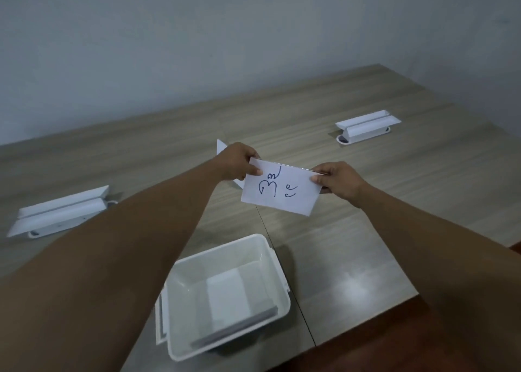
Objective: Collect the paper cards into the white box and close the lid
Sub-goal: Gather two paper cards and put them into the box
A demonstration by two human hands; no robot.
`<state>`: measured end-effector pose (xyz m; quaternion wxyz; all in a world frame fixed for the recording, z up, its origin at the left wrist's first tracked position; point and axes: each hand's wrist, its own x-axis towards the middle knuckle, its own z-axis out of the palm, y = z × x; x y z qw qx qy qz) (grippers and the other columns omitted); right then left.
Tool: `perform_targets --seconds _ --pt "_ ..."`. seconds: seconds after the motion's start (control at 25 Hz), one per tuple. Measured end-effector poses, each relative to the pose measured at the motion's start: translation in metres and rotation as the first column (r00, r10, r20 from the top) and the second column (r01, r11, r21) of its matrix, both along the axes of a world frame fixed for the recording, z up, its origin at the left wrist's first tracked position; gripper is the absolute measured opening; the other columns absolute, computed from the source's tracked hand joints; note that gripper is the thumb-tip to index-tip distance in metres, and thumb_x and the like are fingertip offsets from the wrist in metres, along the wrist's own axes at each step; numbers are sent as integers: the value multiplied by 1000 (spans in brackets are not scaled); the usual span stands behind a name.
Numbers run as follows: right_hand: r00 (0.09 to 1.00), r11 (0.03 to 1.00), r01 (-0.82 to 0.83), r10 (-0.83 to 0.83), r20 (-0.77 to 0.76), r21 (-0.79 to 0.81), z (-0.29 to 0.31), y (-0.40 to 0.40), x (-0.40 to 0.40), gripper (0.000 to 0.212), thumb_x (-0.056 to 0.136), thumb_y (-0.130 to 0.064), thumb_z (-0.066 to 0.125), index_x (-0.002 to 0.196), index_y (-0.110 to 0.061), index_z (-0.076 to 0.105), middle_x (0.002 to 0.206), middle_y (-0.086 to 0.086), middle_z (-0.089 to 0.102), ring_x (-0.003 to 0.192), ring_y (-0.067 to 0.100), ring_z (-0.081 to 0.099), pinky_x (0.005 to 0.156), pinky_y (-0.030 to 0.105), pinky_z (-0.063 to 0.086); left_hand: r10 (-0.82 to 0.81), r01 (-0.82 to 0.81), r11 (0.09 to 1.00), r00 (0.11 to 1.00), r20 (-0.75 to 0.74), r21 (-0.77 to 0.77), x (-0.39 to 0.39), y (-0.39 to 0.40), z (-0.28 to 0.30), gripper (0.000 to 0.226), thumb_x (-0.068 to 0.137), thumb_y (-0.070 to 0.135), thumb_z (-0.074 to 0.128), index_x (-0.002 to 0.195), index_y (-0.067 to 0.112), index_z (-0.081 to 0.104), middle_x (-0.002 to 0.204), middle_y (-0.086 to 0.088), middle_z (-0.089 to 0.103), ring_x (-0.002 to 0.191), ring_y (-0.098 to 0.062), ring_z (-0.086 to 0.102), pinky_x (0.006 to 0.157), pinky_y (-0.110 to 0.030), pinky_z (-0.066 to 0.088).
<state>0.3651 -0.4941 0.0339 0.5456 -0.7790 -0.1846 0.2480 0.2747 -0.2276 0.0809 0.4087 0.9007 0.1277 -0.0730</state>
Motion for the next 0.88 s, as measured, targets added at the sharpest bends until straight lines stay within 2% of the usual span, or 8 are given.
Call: perform_targets --seconds 0.08,0.16,0.24,0.32,0.44,0.64,0.76,0.88 --pt "1000 1000 -29 29 7 5 11 7 -9 19 89 -2 63 107 0 70 95 13 71 82 18 68 68 21 61 13 -13 998 1000 4 53 -23 1 13 25 78 10 77 100 -1 71 78 -9 66 68 -23 62 71 -40 58" --pt "997 997 -74 74 15 9 20 18 -24 19 88 -3 66 106 0 70 95 14 71 79 16 68 65 20 60 32 -30 994 999 -21 104 -53 5 23 19 81 14 75 96 4 72 73 -4 66 60 -16 62 65 -34 56" --pt "994 994 -109 109 20 5 29 30 -35 20 85 -5 69 105 -1 72 94 14 72 74 13 70 62 19 59 61 -53 992 996 -67 113 -80 14 31 7 84 19 73 84 12 72 70 0 68 60 -11 64 62 -28 55" --pt "987 987 -163 163 8 -11 34 47 -51 23 82 -7 73 105 -1 72 95 14 73 73 12 71 62 21 59 105 -95 991 988 -111 95 -114 24 35 8 86 23 71 81 16 72 72 1 71 63 -10 68 66 -29 57" --pt "972 971 -236 235 -10 -41 35 70 -77 23 80 -7 76 102 -3 73 90 10 75 70 12 72 60 23 59 172 -167 985 971 -166 47 -157 41 31 19 86 25 70 93 8 74 83 -8 74 72 -18 71 75 -36 60" --pt "949 941 -314 307 -70 -124 13 95 -123 24 77 -6 78 100 -4 75 88 13 76 72 20 74 66 31 62 284 -309 947 931 -229 -84 -226 47 -4 28 85 25 72 95 -1 74 88 -18 73 75 -25 71 78 -38 61" --pt "929 911 -367 350 -116 -189 -9 88 -148 23 76 -7 80 98 -2 75 82 11 75 65 15 73 61 26 61 245 -298 946 916 -318 -128 -252 40 -34 36 87 25 71 105 -7 72 98 -23 74 82 -28 71 79 -37 62" --pt "911 872 -412 386 -145 -265 -26 76 -164 20 78 -13 79 95 -4 77 81 9 75 70 16 71 64 26 61 205 -285 944 902 -380 -168 -266 29 -56 34 87 21 71 106 -7 71 90 -22 72 69 -23 70 72 -31 62"
